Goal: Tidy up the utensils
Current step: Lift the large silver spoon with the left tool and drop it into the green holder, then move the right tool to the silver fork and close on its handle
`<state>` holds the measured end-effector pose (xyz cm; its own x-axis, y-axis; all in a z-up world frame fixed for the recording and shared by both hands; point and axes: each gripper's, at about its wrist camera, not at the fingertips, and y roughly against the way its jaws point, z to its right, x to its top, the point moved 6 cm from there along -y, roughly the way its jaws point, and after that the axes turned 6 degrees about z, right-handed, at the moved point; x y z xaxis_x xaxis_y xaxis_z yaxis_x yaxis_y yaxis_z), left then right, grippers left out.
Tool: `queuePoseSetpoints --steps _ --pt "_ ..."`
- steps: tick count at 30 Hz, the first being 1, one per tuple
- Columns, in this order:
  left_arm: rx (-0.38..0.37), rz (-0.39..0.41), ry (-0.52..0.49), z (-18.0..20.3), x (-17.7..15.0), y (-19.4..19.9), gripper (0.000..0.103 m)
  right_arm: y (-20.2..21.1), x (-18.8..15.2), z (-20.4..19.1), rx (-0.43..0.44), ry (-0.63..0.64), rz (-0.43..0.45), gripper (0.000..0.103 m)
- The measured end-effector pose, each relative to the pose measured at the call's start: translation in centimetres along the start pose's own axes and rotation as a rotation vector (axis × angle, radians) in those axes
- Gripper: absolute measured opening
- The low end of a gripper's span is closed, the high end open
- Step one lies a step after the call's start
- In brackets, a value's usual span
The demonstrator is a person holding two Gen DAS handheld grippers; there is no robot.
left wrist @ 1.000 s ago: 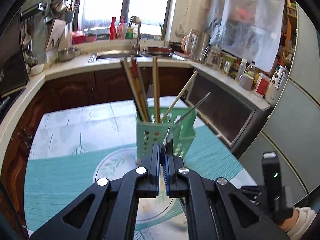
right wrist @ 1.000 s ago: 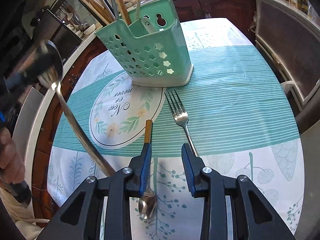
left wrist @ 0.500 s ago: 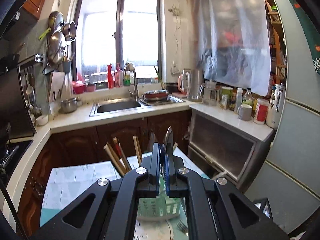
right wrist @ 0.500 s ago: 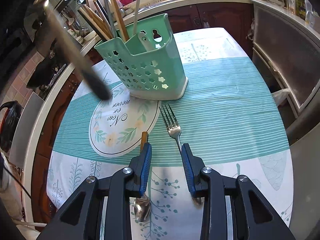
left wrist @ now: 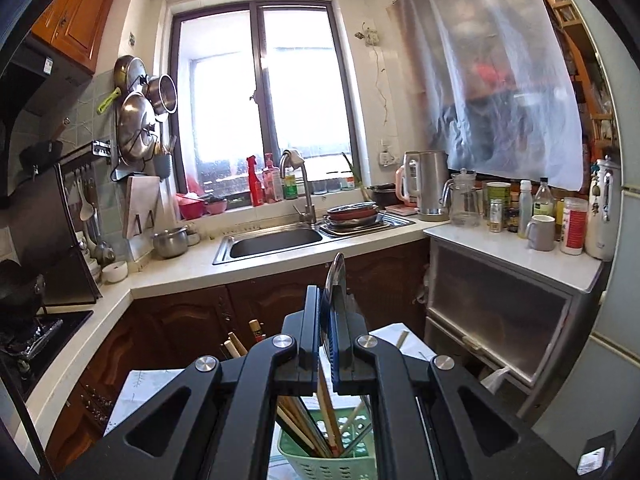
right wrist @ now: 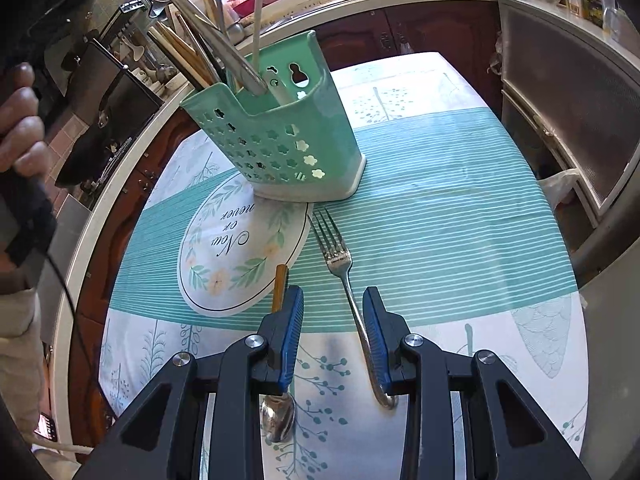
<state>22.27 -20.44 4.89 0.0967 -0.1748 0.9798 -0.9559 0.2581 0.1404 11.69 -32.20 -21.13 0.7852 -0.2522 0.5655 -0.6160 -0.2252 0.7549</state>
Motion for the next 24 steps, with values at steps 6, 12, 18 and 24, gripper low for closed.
queuePoseSetpoints --steps 6,12,18,24 --pt "0.002 -0.008 -0.052 0.9 -1.9 -1.5 0.002 -0.3 0.1 -0.1 -0.005 0.003 -0.003 0.032" --pt "-0.037 -0.077 -0.078 1.8 -3.8 -2.7 0.004 -0.9 0.4 0.0 -0.018 0.006 -0.012 0.032" --pt "-0.037 -0.087 -0.101 2.1 -4.2 -2.0 0.037 -1.9 0.7 -0.2 -0.018 0.024 -0.038 0.032" --pt "-0.047 -0.112 -0.062 1.0 -3.9 -0.3 0.044 -3.7 1.9 -0.9 -0.012 0.080 -0.066 0.032"
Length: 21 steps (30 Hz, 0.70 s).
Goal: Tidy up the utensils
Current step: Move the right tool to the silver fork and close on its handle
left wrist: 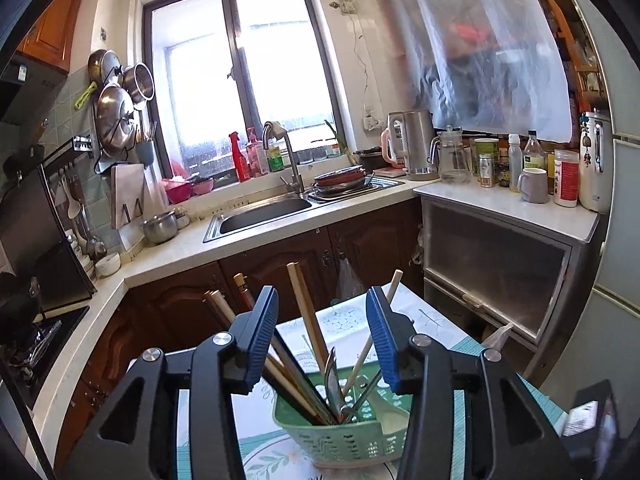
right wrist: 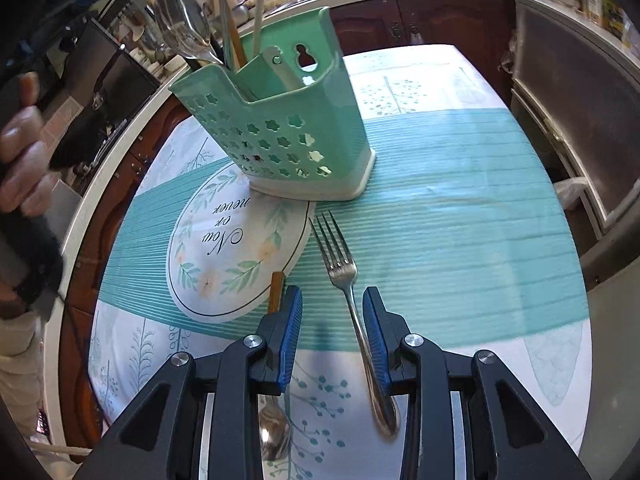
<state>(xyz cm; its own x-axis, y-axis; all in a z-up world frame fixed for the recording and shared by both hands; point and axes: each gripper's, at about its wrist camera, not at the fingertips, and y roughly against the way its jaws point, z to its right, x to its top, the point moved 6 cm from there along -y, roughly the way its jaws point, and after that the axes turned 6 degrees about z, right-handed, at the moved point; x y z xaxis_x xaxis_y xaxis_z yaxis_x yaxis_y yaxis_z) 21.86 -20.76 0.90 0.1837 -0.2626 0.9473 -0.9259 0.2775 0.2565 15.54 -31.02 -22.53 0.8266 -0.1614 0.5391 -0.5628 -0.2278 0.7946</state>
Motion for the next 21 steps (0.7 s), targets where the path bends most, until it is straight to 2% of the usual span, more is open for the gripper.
queuePoseSetpoints --steps 8,12,21 --pt "-0.006 -0.114 0.126 -3.0 -2.5 3.8 0.047 -1.7 2.1 -0.5 0.048 0.112 -0.055 0.032" --pt "-0.003 -0.207 0.200 -4.4 -6.1 5.2 0.055 -2.1 2.7 -0.3 0.085 0.137 -0.084 0.032" --pt "0.009 -0.456 0.368 -6.1 -16.1 4.7 0.055 -3.6 2.5 0.9 0.097 0.190 -0.154 0.033"
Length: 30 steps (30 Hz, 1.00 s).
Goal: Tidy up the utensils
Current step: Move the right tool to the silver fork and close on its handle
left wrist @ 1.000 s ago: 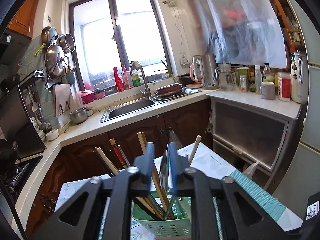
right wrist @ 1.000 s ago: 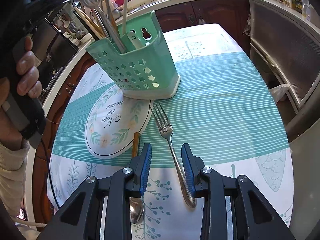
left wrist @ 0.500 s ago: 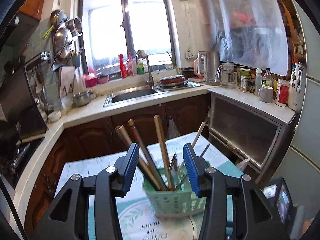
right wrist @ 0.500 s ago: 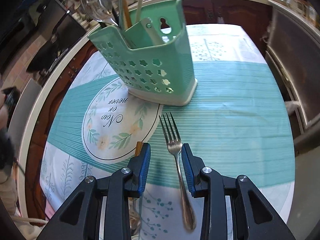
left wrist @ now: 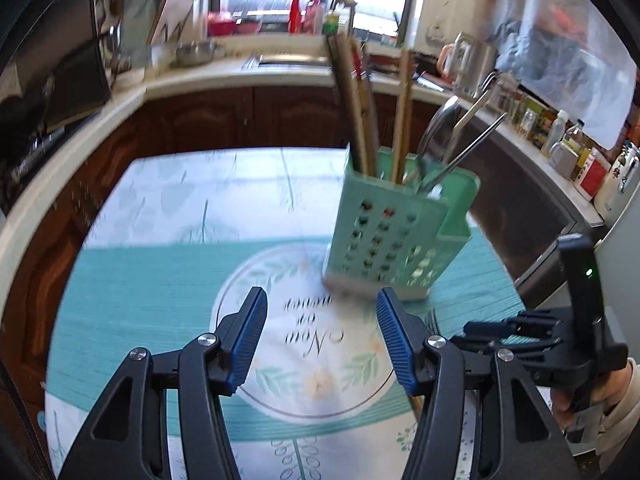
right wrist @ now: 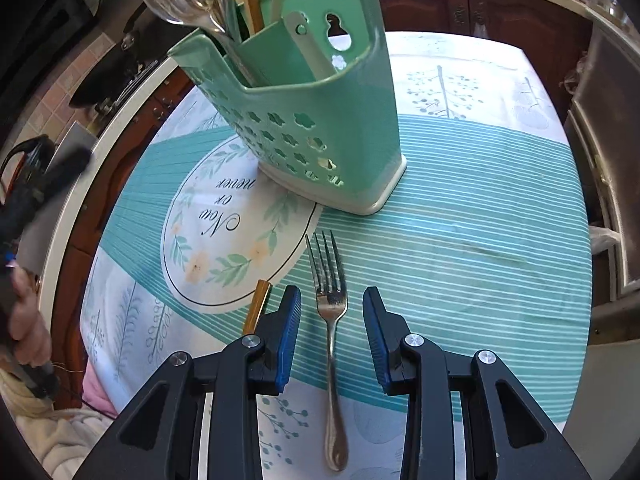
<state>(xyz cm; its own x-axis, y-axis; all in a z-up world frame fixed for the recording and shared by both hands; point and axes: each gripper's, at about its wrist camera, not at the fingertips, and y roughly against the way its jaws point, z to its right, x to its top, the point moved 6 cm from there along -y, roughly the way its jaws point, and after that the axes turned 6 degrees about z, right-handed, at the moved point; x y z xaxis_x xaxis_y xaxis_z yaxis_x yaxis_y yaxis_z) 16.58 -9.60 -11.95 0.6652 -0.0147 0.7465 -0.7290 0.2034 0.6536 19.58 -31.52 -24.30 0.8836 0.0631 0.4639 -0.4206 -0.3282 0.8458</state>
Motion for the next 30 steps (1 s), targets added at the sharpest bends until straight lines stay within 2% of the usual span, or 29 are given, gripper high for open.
queuePoseSetpoints --steps 8,20,27,30 --pt "-0.010 -0.107 0.058 -1.2 -3.2 -2.3 0.062 -0.8 0.1 0.6 0.029 0.026 -0.031 0.034" --pt "-0.028 -0.135 0.068 -1.2 -3.2 -2.9 0.066 -2.8 0.8 -0.1 0.082 0.054 -0.056 0.035" --pt "-0.031 -0.140 0.077 -1.3 -3.2 -3.1 0.068 -3.0 0.8 -0.5 0.094 0.070 -0.051 0.044" --pt "-0.032 -0.141 0.077 -1.3 -3.2 -3.1 0.068 -3.0 0.8 -0.5 0.092 0.083 -0.048 0.044"
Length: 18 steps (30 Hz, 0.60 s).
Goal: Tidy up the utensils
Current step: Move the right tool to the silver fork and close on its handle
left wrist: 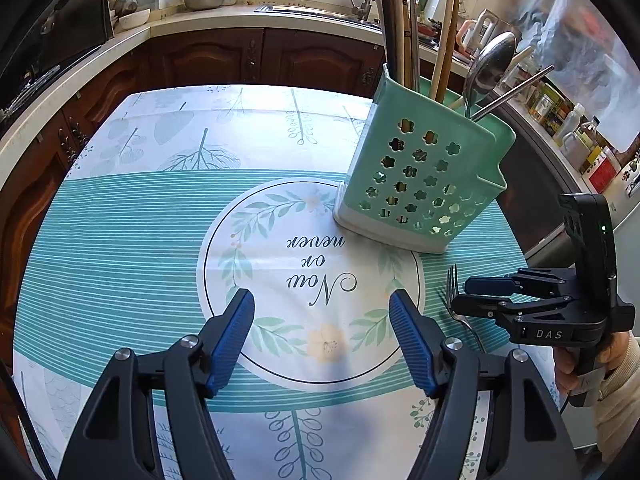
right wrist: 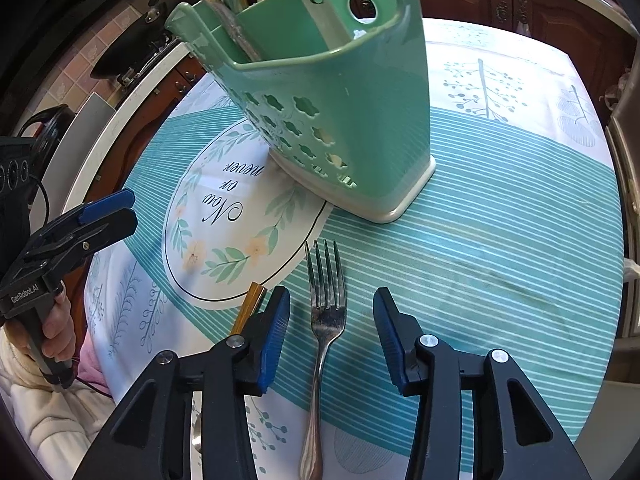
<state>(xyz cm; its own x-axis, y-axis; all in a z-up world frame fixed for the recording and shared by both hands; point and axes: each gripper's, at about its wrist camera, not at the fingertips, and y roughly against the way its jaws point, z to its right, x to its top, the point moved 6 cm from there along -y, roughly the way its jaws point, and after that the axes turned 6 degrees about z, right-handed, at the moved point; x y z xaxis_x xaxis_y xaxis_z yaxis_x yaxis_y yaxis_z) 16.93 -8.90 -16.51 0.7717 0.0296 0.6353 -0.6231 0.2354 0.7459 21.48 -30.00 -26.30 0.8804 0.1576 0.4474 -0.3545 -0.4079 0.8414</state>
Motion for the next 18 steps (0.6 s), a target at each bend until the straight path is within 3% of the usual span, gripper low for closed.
queuePoseSetpoints --steps 11,15,18 --pt "-0.005 -0.011 0.004 0.1 -0.2 -0.4 0.068 -0.7 0.3 -1.2 -0.001 0.096 0.007 0.043" --pt "-0.005 -0.015 0.005 0.0 -0.2 -0.5 0.068 -1.2 0.4 -1.5 0.004 0.107 0.007 0.017" --pt "-0.004 -0.014 0.010 -0.1 -0.1 -0.5 0.068 -0.7 0.5 -1.6 0.011 0.108 0.039 0.007"
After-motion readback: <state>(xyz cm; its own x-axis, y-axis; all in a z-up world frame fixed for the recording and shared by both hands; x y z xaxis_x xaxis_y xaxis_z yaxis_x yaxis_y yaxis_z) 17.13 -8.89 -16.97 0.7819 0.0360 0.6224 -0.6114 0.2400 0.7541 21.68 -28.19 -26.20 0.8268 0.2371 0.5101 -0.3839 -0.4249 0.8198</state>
